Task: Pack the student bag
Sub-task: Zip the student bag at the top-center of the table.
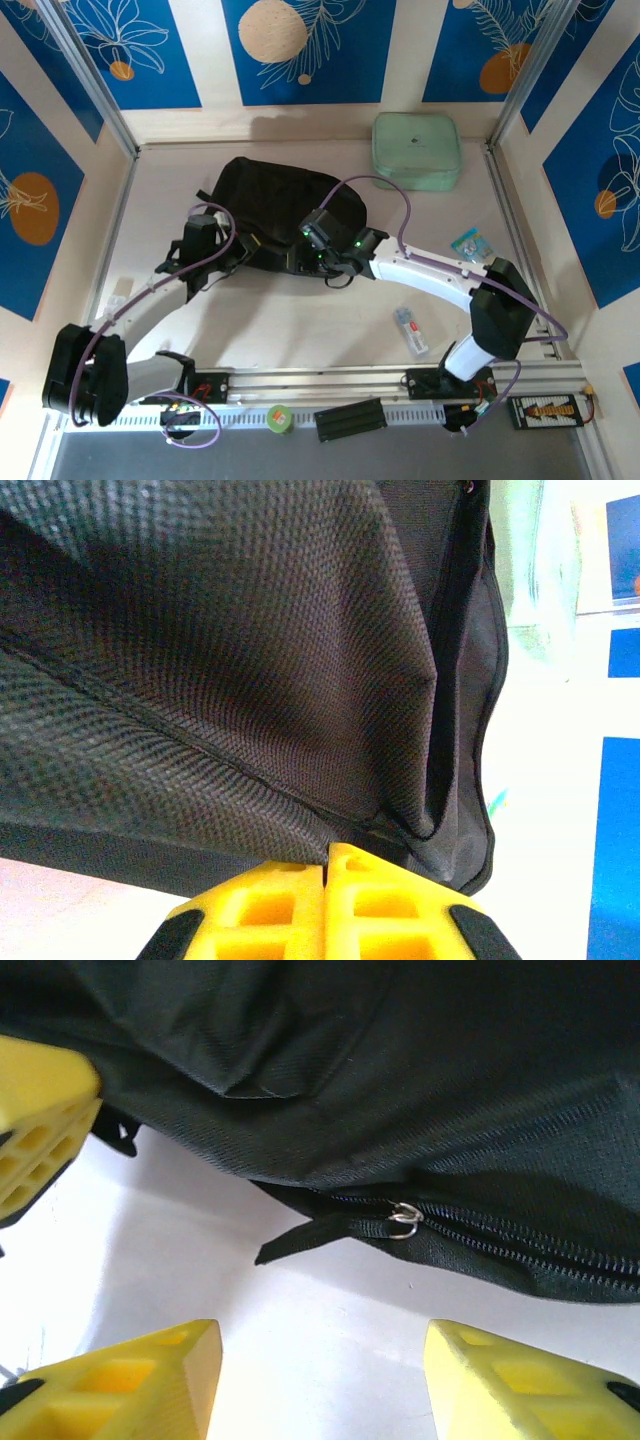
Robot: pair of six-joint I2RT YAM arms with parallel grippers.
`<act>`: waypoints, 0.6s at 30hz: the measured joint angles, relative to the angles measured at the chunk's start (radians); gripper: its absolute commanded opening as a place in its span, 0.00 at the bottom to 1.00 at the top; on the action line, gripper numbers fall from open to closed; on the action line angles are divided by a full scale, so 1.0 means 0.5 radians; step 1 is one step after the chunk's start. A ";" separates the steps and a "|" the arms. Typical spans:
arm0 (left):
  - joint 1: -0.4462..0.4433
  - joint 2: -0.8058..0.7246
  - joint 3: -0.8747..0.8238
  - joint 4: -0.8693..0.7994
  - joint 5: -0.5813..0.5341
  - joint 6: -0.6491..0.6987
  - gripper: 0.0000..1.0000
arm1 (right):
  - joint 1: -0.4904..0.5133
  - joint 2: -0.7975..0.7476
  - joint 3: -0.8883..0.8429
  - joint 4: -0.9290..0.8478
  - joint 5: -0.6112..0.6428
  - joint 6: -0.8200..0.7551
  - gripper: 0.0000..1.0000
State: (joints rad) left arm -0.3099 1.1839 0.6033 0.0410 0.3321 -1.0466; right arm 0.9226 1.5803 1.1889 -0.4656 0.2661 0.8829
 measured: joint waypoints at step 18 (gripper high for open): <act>-0.006 0.012 0.030 0.001 0.001 0.009 0.00 | 0.002 0.340 0.202 -0.105 0.089 0.209 0.45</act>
State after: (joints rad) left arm -0.3130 1.1900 0.6182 0.0414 0.3325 -1.0420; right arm 0.9237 1.7500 1.2900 -0.5179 0.3103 0.9874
